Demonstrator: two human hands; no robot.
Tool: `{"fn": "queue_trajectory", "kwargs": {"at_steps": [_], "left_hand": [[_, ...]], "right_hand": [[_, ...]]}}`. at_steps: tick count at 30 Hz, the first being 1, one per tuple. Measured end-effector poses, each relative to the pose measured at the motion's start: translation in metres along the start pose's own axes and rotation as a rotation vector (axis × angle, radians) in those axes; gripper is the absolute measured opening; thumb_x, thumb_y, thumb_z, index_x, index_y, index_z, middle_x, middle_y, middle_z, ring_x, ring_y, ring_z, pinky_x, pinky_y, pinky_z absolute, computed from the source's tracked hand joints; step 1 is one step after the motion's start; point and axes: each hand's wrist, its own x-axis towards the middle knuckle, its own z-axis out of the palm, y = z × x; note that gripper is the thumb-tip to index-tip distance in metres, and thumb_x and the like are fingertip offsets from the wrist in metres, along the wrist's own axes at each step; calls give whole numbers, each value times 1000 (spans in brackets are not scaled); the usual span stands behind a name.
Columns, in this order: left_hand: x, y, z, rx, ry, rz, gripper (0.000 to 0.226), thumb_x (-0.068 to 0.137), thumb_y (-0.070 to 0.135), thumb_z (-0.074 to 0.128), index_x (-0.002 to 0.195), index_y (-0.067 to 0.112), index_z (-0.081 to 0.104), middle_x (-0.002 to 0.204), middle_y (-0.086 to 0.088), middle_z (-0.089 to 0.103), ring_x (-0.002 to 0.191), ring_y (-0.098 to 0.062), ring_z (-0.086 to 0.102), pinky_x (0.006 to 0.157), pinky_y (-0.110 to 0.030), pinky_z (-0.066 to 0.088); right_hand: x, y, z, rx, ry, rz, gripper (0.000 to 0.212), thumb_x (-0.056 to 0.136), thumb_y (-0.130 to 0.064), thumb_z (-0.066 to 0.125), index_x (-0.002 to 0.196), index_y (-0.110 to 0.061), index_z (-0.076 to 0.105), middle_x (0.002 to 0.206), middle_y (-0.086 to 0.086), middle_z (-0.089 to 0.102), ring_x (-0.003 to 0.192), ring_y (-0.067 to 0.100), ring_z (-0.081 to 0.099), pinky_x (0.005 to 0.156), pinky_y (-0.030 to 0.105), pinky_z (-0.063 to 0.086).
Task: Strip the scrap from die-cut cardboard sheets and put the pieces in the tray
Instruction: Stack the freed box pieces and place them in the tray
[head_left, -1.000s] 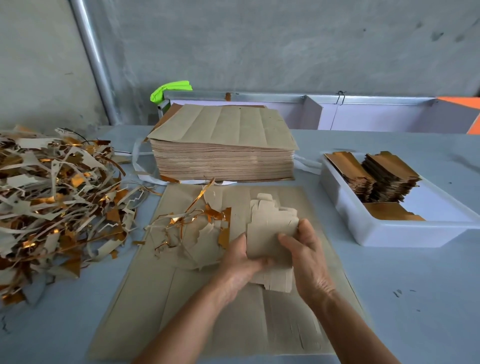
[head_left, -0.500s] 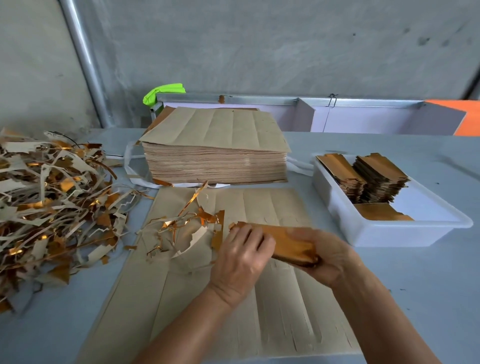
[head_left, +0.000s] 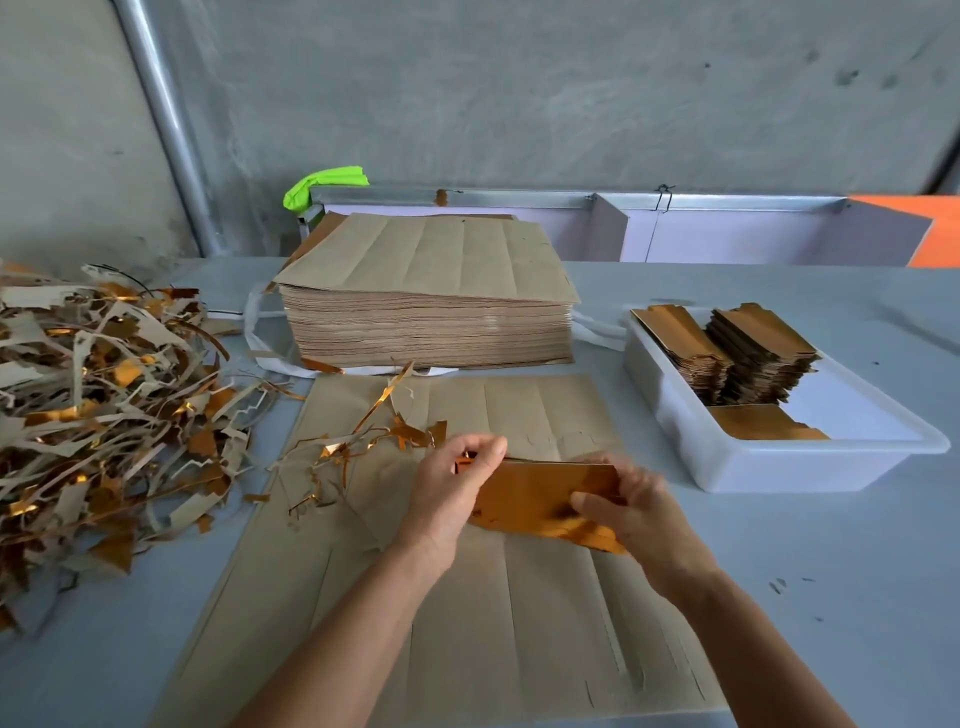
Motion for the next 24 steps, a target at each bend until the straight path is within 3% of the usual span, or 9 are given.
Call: {"fn": "queue_trajectory", "kwargs": {"at_steps": [2, 4, 8, 10, 13, 16, 18, 21, 24], "left_hand": [[-4, -8, 9, -48, 73, 27, 28, 67, 58, 68, 68, 31, 65, 75, 5, 62, 82, -18, 55, 72, -29, 42], [-6, -14, 17, -48, 151, 64, 26, 72, 52, 67, 70, 26, 65, 72, 7, 63, 81, -17, 57, 74, -28, 44], [-5, -18, 22, -124, 229, 84, 7, 81, 27, 72, 81, 24, 65, 78, 8, 64, 79, -10, 56, 65, -12, 43], [-9, -19, 24, -119, 222, 102, 17, 78, 32, 74, 90, 25, 65, 85, 8, 63, 77, 0, 56, 58, -4, 40], [-12, -20, 23, -135, 202, 118, 28, 71, 44, 67, 84, 19, 66, 80, 5, 64, 76, -2, 57, 67, -11, 44], [-11, -19, 22, -170, 175, 57, 21, 85, 33, 66, 76, 15, 62, 75, -2, 60, 79, -16, 55, 74, -24, 43], [-11, -19, 25, -189, 157, 31, 22, 90, 30, 61, 72, 16, 57, 72, -2, 55, 75, -16, 51, 72, -25, 39], [-11, -19, 24, -219, 133, 85, 24, 79, 40, 59, 65, 22, 52, 68, 1, 47, 70, -12, 44, 67, -24, 34], [-8, -24, 18, -223, 94, 127, 20, 77, 42, 55, 70, 24, 57, 76, 1, 51, 78, -14, 47, 73, -27, 36]], "right_hand": [[1, 11, 9, -173, 172, 28, 13, 86, -13, 67, 92, -23, 62, 85, -1, 64, 84, 19, 61, 71, 28, 54], [-1, 21, 18, -217, 342, 54, 15, 83, -22, 72, 90, -25, 59, 88, -1, 63, 87, 20, 60, 74, 34, 53], [-5, 19, 31, 157, 437, 60, 34, 73, -52, 66, 83, -20, 65, 82, 8, 65, 81, 21, 60, 71, 36, 49], [-3, 15, 35, 212, 510, 81, 53, 72, -60, 58, 80, -8, 64, 78, 18, 62, 74, 22, 56, 67, 36, 46], [-1, 14, 37, 130, 567, 109, 52, 73, -57, 51, 76, -6, 63, 76, 20, 61, 74, 23, 56, 68, 37, 46], [-2, 15, 40, 94, 564, 68, 38, 75, -47, 46, 73, -13, 61, 73, 8, 60, 75, 20, 54, 66, 34, 42], [-2, 16, 43, 119, 555, 43, 36, 75, -42, 44, 72, -11, 61, 74, 9, 58, 75, 18, 51, 66, 33, 40], [0, 14, 43, 160, 538, 2, 35, 77, -39, 44, 67, -9, 59, 70, 11, 55, 70, 14, 49, 65, 34, 39], [0, 13, 41, 160, 494, -49, 34, 79, -37, 44, 66, -10, 60, 67, 8, 55, 62, 2, 48, 62, 29, 40]]}}
